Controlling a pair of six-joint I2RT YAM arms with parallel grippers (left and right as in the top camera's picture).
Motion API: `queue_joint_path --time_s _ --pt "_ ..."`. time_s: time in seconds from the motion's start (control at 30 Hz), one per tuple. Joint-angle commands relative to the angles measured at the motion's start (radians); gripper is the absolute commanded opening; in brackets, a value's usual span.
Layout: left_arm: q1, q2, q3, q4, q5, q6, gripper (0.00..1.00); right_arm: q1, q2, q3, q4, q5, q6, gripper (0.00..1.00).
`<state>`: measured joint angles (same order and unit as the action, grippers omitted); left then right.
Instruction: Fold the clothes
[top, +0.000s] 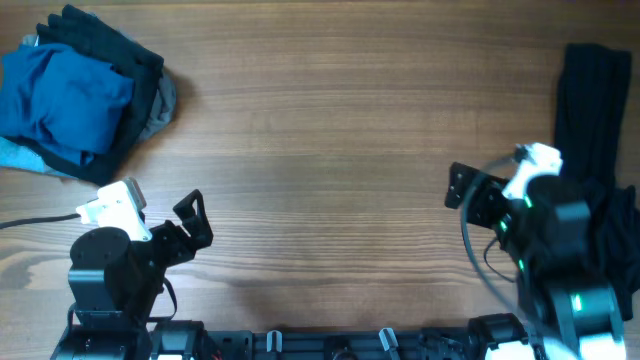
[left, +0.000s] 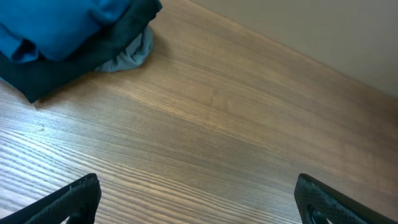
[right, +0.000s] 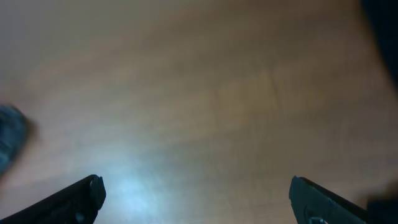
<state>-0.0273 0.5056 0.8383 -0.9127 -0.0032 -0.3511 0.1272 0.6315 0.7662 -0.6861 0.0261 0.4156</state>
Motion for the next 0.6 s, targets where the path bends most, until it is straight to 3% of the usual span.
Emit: queue_joint_path --time_s 0.0,0.27,0.5,0.57 --pt "-0.003 -0.002 -0.011 0.003 -0.017 -0.009 1.0 -0.003 -0.215 -0.147 0.095 0.038 -0.105 1.0" --pt "-0.003 -0.002 -0.011 0.003 -0.017 -0.009 1.0 -0.01 -0.628 -0.513 0.441 0.046 -0.113 1.0" --pt "-0.003 -0.002 -0.011 0.003 -0.017 -0.009 1.0 -0.018 -0.629 -0.74 0.815 0.041 -0.259 1.0" --pt "-0.003 -0.002 -0.011 0.003 -0.017 -0.009 1.0 -0.02 -0.629 -0.761 0.792 0.037 -0.286 1.0"
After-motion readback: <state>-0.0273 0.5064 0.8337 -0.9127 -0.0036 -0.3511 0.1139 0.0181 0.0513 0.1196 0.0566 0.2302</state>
